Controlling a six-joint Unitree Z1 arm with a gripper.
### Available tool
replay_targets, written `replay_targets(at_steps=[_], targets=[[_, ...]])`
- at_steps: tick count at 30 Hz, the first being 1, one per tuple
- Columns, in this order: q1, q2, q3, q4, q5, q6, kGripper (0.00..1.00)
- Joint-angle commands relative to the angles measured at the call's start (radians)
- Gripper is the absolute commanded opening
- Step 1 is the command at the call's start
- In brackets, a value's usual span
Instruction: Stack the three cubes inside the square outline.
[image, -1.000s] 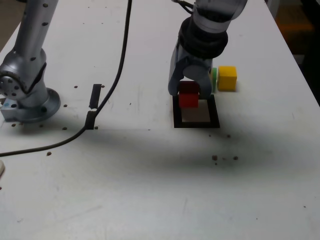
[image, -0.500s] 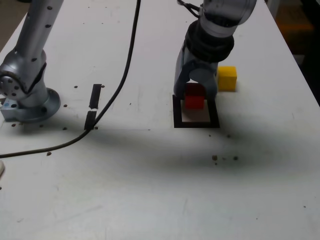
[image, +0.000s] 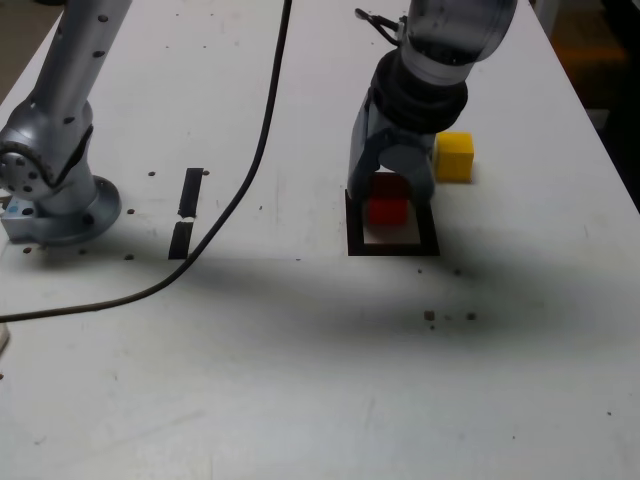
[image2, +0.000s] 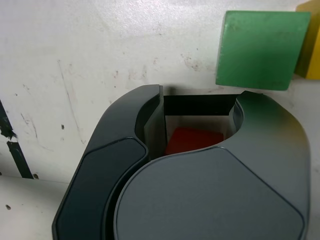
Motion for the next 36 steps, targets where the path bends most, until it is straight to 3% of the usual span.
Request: replay_targets(at_steps=[1, 8, 16, 23, 29, 36], targets=[[-0.008, 0.001, -0.001, -0.001, -0.001, -0.002, 0.44], [-0.012, 0.005, 0.000, -0.005, -0.009, 0.004, 0.62], [-0.013, -0.006, -0.004, 0.017, -0.023, 0.025, 0.98], [-0.006, -0.061, -0.002, 0.042, -0.027, 0.018, 1.00], [0.017, -0.134, 0.004, 0.108, -0.053, -0.039, 1.00], [0.045, -0.185, -0.007, 0.203, -0.125, -0.220, 1.00]])
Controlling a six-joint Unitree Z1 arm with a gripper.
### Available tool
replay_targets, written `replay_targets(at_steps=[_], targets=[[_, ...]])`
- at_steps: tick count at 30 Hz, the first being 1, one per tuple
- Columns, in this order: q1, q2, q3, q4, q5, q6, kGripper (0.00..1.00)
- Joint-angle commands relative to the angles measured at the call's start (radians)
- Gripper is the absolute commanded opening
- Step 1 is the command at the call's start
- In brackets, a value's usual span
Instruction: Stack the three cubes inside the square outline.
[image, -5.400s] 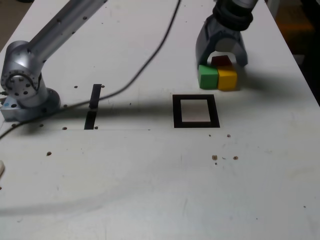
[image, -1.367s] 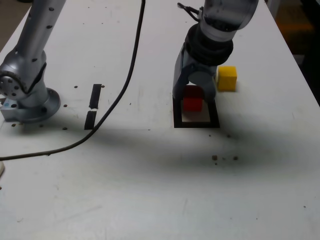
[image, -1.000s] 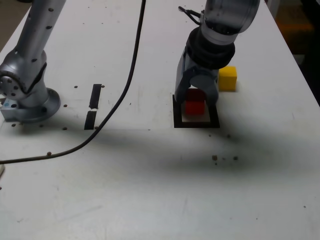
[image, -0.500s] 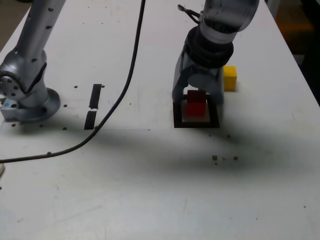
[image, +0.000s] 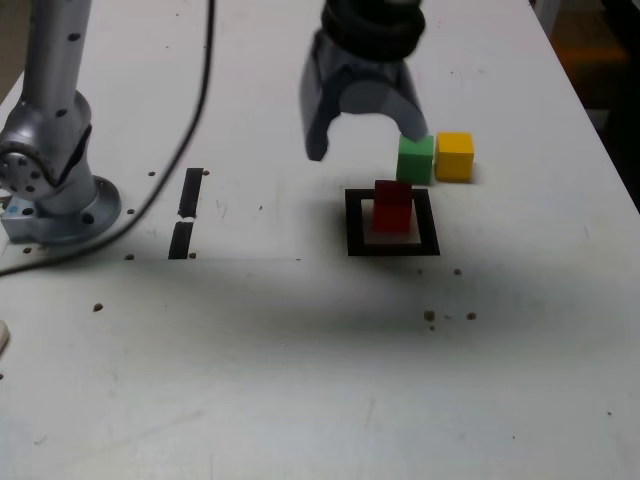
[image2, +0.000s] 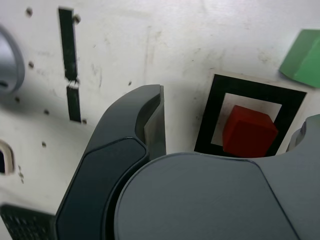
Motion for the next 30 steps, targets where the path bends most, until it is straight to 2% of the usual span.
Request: replay_targets(at_steps=[1, 5, 11, 18, 22, 30], targets=[[0.000, -0.004, -0.018, 0.011, -0.022, -0.049, 1.00], [-0.001, -0.001, -0.100, 0.039, -0.070, -0.209, 1.00], [0.000, 0.040, -0.278, 0.060, -0.069, -0.424, 1.00], [0.000, 0.219, -0.546, 0.211, -0.072, -0.744, 1.00], [0.002, 0.284, -0.620, 0.261, -0.063, -0.804, 1.00], [0.006, 0.317, -0.710, 0.259, -0.060, -0.833, 1.00]])
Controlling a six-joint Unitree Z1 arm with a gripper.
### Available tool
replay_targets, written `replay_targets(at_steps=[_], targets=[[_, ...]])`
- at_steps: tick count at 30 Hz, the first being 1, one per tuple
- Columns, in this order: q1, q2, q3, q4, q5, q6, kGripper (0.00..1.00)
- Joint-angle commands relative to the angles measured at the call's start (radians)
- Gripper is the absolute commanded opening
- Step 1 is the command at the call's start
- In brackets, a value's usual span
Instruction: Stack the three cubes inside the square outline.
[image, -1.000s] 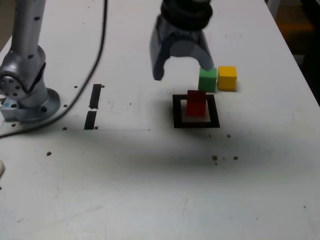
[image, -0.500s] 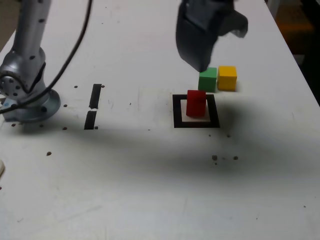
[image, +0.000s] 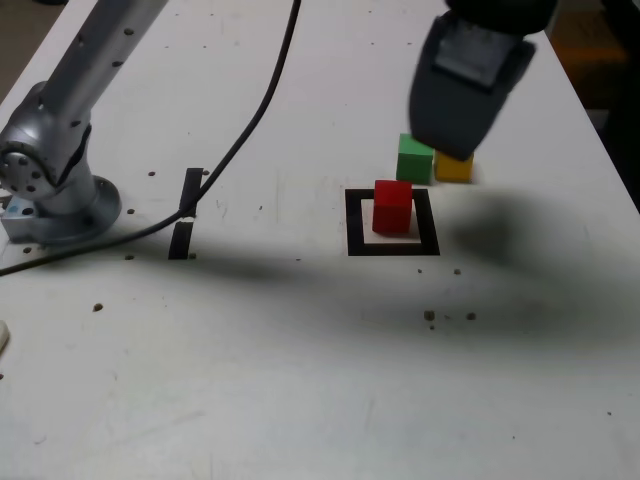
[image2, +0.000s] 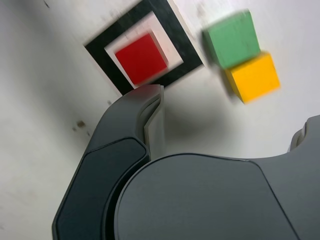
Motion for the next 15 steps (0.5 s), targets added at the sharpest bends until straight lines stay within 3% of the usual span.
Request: replay_targets(at_steps=[1, 10, 15], targets=[[0.001, 0.015, -0.033, 0.018, 0.001, -0.004, 1.00], [0.021, 0.086, -0.041, 0.014, 0.018, -0.046, 1.00], [0.040, 0.086, -0.045, 0.013, 0.001, -0.059, 1.00]])
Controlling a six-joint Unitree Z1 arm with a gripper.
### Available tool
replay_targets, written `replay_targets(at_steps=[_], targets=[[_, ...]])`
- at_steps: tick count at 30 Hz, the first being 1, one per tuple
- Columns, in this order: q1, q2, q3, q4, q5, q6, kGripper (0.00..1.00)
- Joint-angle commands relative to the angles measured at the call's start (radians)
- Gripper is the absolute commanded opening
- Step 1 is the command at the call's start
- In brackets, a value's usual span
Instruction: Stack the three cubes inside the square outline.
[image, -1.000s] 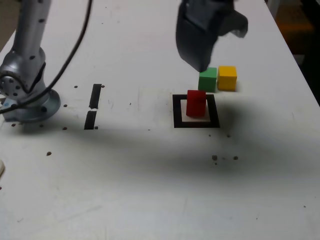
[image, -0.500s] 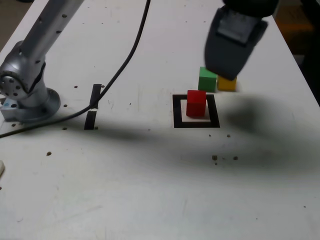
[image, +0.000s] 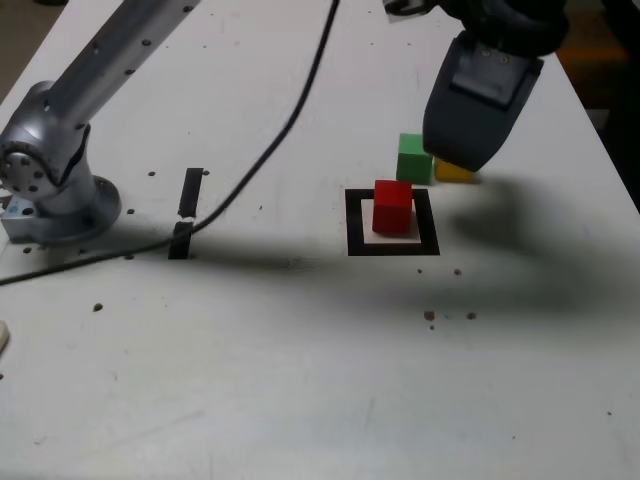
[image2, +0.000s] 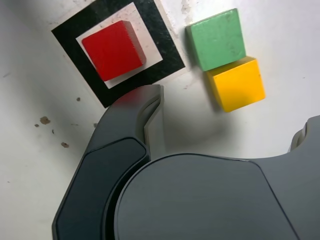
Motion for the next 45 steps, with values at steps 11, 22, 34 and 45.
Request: replay_targets(at_steps=[11, 22, 34, 45], targets=[[0.004, 0.001, 0.025, 0.005, -0.056, -0.111, 1.00], [0.039, -0.046, 0.170, -0.150, -0.037, -0.173, 0.99], [0.045, -0.068, 0.308, -0.280, -0.045, -0.176, 0.99], [0.055, -0.037, 0.277, -0.279, -0.048, -0.176, 0.98]])
